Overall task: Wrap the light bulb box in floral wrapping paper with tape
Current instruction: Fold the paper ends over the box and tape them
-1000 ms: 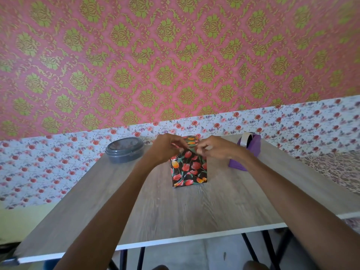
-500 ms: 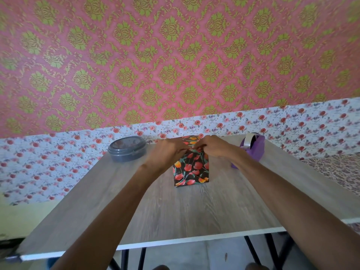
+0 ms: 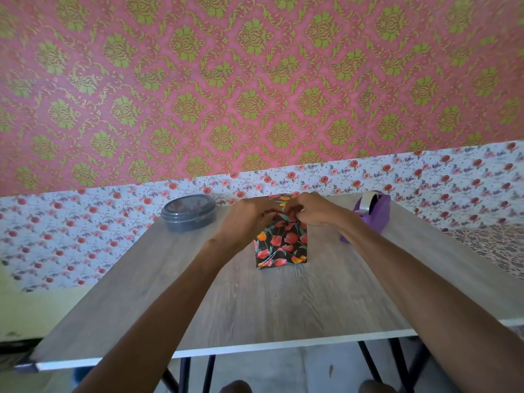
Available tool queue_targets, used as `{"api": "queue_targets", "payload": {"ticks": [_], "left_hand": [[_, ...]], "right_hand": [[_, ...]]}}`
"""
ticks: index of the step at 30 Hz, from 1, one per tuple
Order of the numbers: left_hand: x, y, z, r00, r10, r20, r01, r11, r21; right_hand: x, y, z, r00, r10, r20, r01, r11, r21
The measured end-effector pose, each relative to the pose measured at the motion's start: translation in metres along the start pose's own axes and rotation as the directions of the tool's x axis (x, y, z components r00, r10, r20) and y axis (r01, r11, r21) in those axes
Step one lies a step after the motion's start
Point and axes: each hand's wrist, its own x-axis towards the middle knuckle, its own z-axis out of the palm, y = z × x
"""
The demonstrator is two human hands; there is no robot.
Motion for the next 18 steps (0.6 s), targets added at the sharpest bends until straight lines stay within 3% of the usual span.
{"api": "queue_targets", "payload": {"ticks": [4, 7, 11, 18], "left_hand": [[0.0, -0.002, -0.003, 0.987, 0.16, 0.009, -0.159, 0.973, 0.166], [0.002, 0.0, -0.005, 0.976, 0.218, 0.018, -0.217, 0.958, 0.186], [0.006, -0.001, -0.006, 0.996, 0.093, -0.002, -0.092, 0.993, 0.079], [0.011, -0.002, -0.006, 0.994, -0.021, 0.104, 0.027, 0.998, -0.051]], "right_hand": [[0.002, -0.004, -0.001, 1.0, -0.008, -0.007, 0.008, 1.0, 0.01], [0.003, -0.005, -0.003, 1.0, -0.009, -0.007, 0.009, 1.0, -0.01], [0.004, -0.006, -0.003, 1.0, 0.027, 0.0, -0.027, 0.999, -0.034], [0.005, -0.007, -0.006, 0.997, 0.057, 0.048, -0.054, 0.996, -0.071]]}}
